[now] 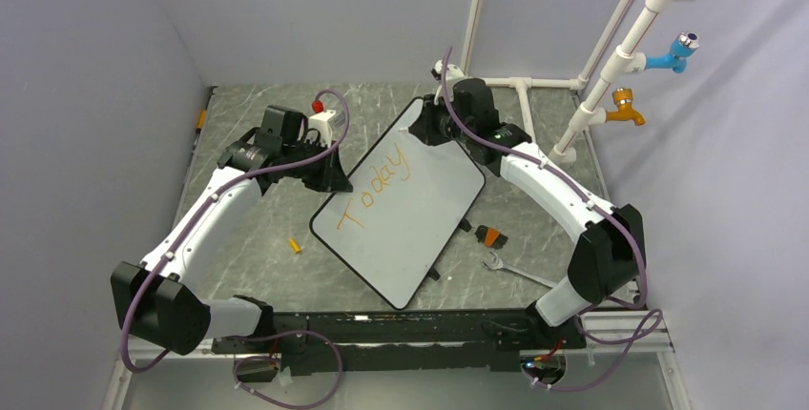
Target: Write a sentence on the whiteboard
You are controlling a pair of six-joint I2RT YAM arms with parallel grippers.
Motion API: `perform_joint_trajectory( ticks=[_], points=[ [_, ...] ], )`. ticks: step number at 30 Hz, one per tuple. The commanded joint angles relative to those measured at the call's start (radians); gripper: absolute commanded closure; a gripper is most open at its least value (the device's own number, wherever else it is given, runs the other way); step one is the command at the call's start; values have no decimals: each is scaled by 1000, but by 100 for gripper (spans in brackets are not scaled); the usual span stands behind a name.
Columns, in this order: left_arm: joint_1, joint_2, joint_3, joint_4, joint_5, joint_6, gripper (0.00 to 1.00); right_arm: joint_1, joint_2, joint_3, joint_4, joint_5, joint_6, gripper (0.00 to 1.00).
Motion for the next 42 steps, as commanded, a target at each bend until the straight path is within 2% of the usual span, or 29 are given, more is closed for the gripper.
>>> perform_joint_trajectory(
  ticks=[1,16,27,33,38,42],
  points=[
    [-4,-19,9,43,-135,107,100,-4,13,19,43,-7,9,100],
    [-4,-23,10,43,-135,107,100,-2,-20,-68,40,-56,38,100],
    [-6,-21,9,41,-137,108,100,3,-98,-37,44,-107,60,100],
    [-6,-20,8,42,-139,105,100,2,-186,14,34,-44,56,100],
    [-5,-22,8,43,-142,106,100,0,-258,-39,38,55,37,100],
    [-6,-21,8,44,-141,106,100,-7,-245,-73,12,117,9,100]
  ],
)
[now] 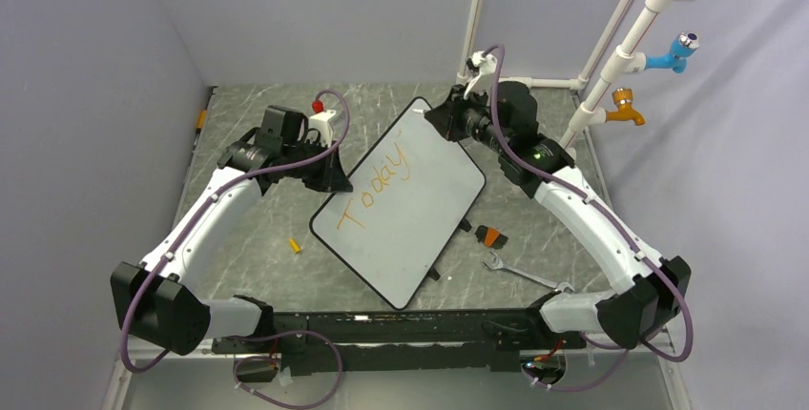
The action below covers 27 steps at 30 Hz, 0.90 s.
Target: Write a sentence on the whiteboard
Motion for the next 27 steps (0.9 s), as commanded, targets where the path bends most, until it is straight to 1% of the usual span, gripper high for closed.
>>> perform_joint_trajectory(
  ticks=[1,4,9,17,27],
  points=[
    [-3,-21,8,43,-135,105,100,-9,10,-29,-3,102,-38,100],
    [-4,-20,8,43,-138,108,100,-15,24,-45,-5,124,-53,100],
    [-4,-22,9,44,-137,108,100,-23,55,-38,-7,113,-67,100],
    [-3,-12,8,44,-135,109,100,-23,123,10,-9,78,-81,100],
    [-5,-18,8,42,-135,108,100,-23,185,67,-15,78,-93,100]
  ],
)
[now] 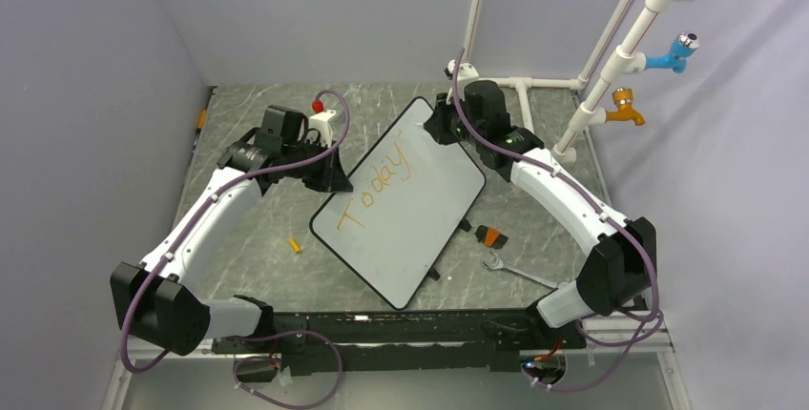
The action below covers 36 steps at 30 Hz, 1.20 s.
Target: Write a sentence on the whiteboard
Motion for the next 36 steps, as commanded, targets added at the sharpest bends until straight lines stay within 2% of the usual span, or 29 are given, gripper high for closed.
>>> perform_joint_trajectory(
  ticks=[1,22,36],
  points=[
    [-4,-18,8,42,-135,108,100,-3,20,68,19,-4,-18,100],
    [-6,-17,10,40,-133,110,100,-4,98,109,0,6,-37,100],
    [-6,-19,10,40,-135,110,100,-2,114,85,3,-58,-18,100]
  ],
)
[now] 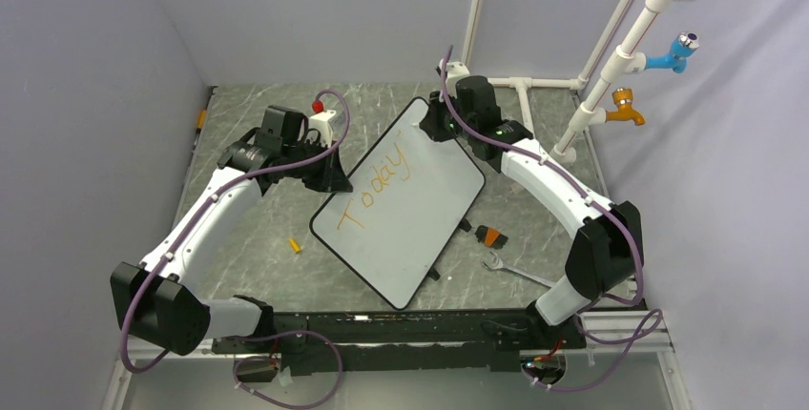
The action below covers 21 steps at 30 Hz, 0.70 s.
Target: Write a sentence on the whiteboard
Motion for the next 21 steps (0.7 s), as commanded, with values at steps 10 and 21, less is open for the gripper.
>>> perform_joint_trajectory(
  ticks=[10,21],
  points=[
    [-4,-18,9,39,-136,111,100,1,10,6,4,-76,8,100],
    [-6,-19,10,40,-139,111,100,13,-11,-46,17,-100,16,100]
  ],
)
